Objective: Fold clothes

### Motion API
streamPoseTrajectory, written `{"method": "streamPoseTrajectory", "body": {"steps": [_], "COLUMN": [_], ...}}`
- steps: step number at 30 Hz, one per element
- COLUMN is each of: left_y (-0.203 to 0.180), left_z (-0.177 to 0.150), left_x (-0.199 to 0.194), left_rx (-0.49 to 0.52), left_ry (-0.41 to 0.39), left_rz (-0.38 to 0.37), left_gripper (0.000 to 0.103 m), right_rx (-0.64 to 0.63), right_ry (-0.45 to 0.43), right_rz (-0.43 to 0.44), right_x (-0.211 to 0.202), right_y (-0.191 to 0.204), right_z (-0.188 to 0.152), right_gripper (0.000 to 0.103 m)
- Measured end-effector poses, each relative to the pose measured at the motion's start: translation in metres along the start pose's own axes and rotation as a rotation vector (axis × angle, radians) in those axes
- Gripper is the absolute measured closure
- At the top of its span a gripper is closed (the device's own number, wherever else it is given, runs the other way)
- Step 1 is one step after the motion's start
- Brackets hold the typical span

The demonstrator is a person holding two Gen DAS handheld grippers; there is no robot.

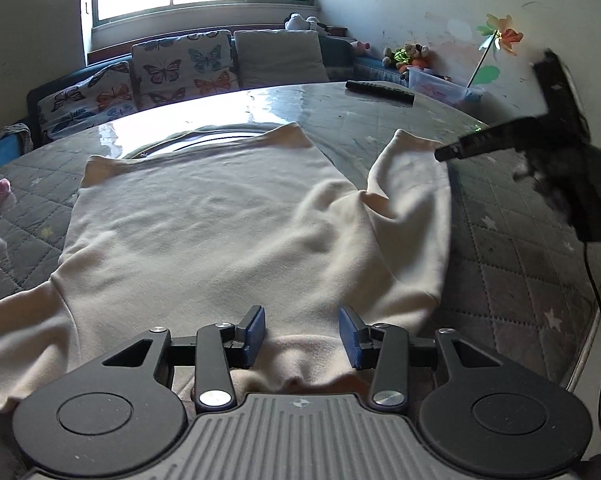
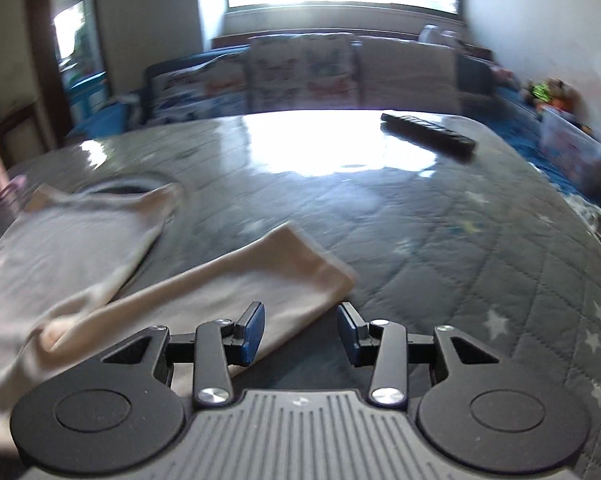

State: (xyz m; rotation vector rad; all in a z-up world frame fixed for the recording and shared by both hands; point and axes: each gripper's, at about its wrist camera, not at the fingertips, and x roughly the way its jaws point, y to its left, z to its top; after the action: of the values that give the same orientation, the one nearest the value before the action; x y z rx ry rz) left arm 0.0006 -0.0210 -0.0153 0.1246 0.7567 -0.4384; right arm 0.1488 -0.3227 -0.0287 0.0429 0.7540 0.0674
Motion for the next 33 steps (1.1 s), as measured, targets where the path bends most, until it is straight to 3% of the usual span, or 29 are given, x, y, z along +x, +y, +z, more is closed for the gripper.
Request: {"method": "streamPoseTrajectory", "body": {"steps": [5,6,9,11,19,25,28,33], "left_y": [-0.003,-0.004,-0.005,-0.005,-0.008,-0.009,-0.008,-0.007], "left_z": [0.000,-0.001,-0.001,-0.001,-0.001,-0.001,0.000,0.001], "left_x": [-0.001,-0.002,-0.002,-0.001,0.001,0.002,-0.001,-0.004], "left_rx": [0.011,0.013,0.020,0.023,0.042,0.066,0.070,0.068], "left_ry": [-0.002,-0.002,-0.001,0.001,0.001,0.003,-0.001,-0.013], "left_rz": [-0.007,-0.008,-0.011,-0.013,-0.040,-0.050,-0.057,-0.063], "left_gripper": [0.057,0.056,0.055,0.055,0.054,0.052,0.052,0.052], "right_rx": [0.065,0.074,0.089,0.094,0.110,0.142,0.142,0.057], "right_ry": [-0.008,-0.010,-0.023,-0.037,-0.127,-0.025,-0.034,-0.068], "right_rz": [-0.026,-0.030,-0.044,-0.052,-0.155,-0.203,-0.228,-0.149], "right_x": [0.017,0.019,0.021,0.017,-0.042,-0.033,-0.034,-0.050], "right_y": [-0.009,-0.010,-0.009,-0.010,-0.032,-0.043,-0.043,-0.019], "right_z": [0.004,0.004,0.004,0.003,-0.004,-0.033,-0.038,-0.024], "right_gripper": [0.066,0.069,0.094,0.099,0.099,0.097,0.086,0.084]}}
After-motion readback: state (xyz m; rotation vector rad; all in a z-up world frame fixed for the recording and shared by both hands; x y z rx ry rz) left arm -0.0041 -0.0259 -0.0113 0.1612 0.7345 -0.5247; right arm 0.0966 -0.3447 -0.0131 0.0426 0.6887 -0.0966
